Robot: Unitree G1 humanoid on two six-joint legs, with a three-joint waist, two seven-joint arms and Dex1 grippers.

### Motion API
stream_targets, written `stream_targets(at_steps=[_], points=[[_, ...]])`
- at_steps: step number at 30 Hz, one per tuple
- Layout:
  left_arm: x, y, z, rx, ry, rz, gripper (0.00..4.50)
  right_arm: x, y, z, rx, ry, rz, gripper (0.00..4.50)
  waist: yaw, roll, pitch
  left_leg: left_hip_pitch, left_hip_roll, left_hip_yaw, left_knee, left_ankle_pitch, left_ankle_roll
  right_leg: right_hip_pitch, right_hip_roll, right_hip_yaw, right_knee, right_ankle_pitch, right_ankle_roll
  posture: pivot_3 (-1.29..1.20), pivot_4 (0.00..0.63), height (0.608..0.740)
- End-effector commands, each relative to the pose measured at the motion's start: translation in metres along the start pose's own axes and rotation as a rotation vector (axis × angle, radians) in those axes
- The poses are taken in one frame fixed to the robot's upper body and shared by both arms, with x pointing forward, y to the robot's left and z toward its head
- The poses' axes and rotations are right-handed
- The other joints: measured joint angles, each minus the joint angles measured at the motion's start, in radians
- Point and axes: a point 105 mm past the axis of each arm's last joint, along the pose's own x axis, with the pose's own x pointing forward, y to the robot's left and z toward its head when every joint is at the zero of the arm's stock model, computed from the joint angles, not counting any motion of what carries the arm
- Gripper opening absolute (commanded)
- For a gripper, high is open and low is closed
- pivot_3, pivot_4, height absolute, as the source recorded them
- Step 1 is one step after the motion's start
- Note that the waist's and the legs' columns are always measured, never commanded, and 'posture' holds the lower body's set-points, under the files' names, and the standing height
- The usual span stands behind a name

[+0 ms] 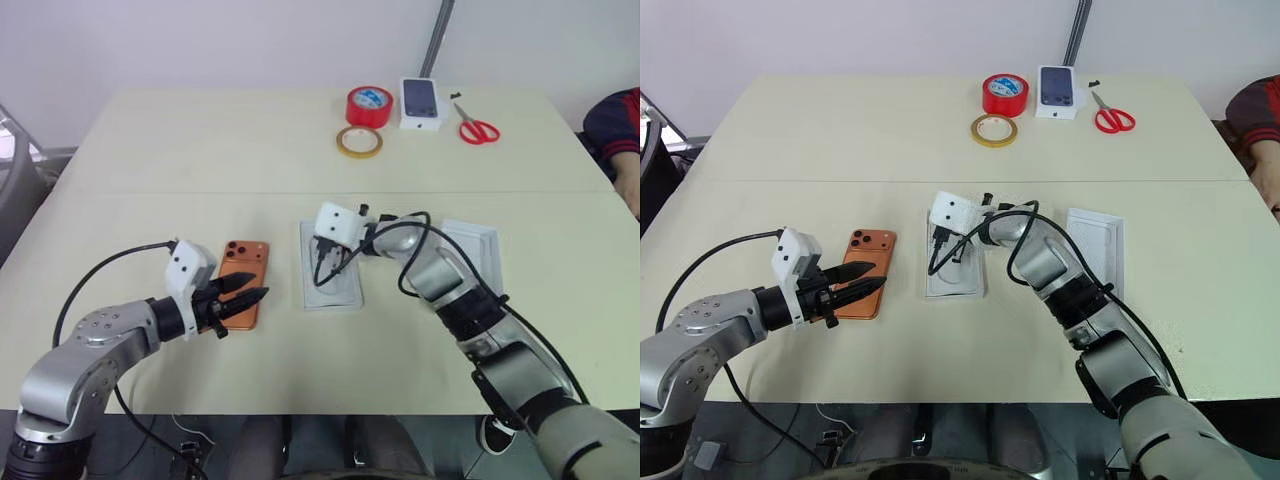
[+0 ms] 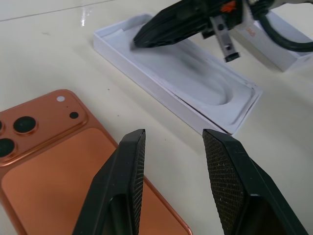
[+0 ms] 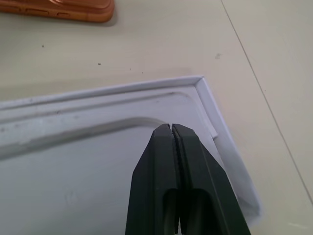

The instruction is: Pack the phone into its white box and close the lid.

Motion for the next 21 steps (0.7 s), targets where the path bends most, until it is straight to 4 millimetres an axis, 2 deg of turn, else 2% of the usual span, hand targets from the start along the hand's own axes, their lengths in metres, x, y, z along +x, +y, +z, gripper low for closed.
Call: stream_targets(at_steps=[1,6,10,13,17,21], points=[[-0.003,0.003,0.011,0.032,-0.041,0.021,1.94,-0.019,-0.005,0.018,-0.030,-0.060,-0.010,0.06,0.000,0.000,0.000,0.000,0.000,0.000,0.000,0.000,0.000,0.000,0.000,0.000,0.000,0.000,0.000,0.00,0.150,0.740],[-0.008,0.006,0.012,0.033,-0.041,0.028,1.94,-0.043,0.024,0.014,-0.058,-0.055,0.118,0.06,0.002,0.000,0.000,0.000,0.000,0.000,0.000,-0.001,0.001,0.000,0.000,0.000,0.000,0.000,0.000,0.00,0.150,0.740],[-0.008,0.004,0.014,0.027,-0.050,0.015,1.94,-0.045,0.040,0.004,-0.051,-0.013,0.155,0.06,0.000,0.000,0.000,0.000,0.000,0.000,0.000,-0.001,0.001,0.001,0.000,0.000,0.000,0.000,0.000,0.00,0.150,0.740],[-0.008,0.001,0.014,0.025,-0.053,-0.005,1.94,-0.041,0.040,-0.001,-0.043,0.013,0.139,0.06,-0.001,0.000,0.000,0.000,0.000,0.000,0.000,-0.001,0.001,0.000,0.000,0.000,0.000,0.000,0.000,0.00,0.150,0.740],[-0.009,-0.009,0.014,0.032,-0.052,-0.050,1.94,-0.030,0.029,-0.012,-0.050,0.077,0.061,0.06,0.000,0.000,0.000,0.000,0.000,0.000,0.000,-0.001,0.001,0.001,0.000,0.000,0.000,0.000,0.000,0.00,0.150,0.740],[-0.011,-0.011,0.014,0.035,-0.050,-0.065,1.94,-0.024,0.019,-0.013,-0.038,0.090,0.010,0.06,0.000,0.000,0.000,0.000,0.000,0.000,0.000,-0.001,0.001,0.000,0.000,0.000,0.000,0.000,0.000,0.00,0.150,0.740]])
